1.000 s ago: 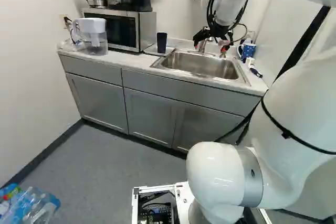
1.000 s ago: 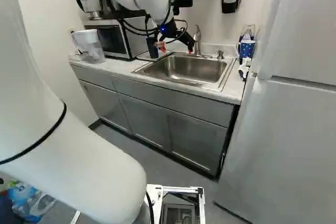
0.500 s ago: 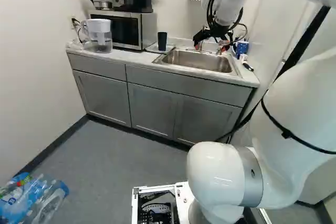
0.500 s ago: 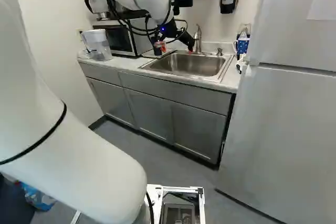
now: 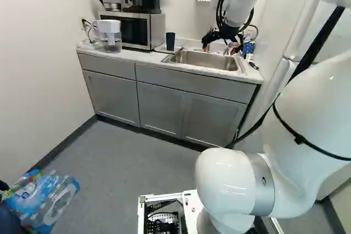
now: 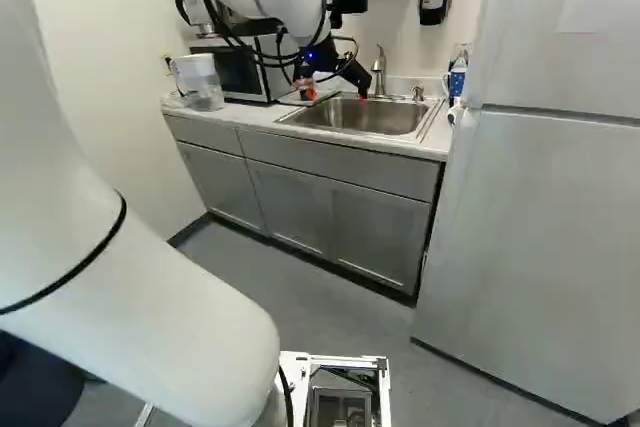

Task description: Rinse the cup and place it in the tray

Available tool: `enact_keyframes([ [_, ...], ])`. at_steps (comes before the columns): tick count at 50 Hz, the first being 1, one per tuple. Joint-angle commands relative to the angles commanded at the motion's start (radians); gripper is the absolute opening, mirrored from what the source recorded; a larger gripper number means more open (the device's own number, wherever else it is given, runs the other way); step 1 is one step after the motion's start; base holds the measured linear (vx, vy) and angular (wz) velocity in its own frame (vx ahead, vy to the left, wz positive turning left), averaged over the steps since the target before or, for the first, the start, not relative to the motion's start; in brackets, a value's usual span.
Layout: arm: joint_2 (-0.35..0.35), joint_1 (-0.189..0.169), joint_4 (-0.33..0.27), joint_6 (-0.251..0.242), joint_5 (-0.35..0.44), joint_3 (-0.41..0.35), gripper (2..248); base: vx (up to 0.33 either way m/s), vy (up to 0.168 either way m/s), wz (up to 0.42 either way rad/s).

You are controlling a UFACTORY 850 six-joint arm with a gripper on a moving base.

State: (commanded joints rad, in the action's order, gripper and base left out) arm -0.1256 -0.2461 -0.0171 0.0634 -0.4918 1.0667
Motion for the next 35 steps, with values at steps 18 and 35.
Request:
enact_keyframes([
  [18,0.0,0.0,0.0,0.0,0.002,-0.001,247,0.0,0.0,0.0],
  [35,-0.003,0.005,0.0,-0.001,0.029,-0.021,247,0.0,0.0,0.0],
])
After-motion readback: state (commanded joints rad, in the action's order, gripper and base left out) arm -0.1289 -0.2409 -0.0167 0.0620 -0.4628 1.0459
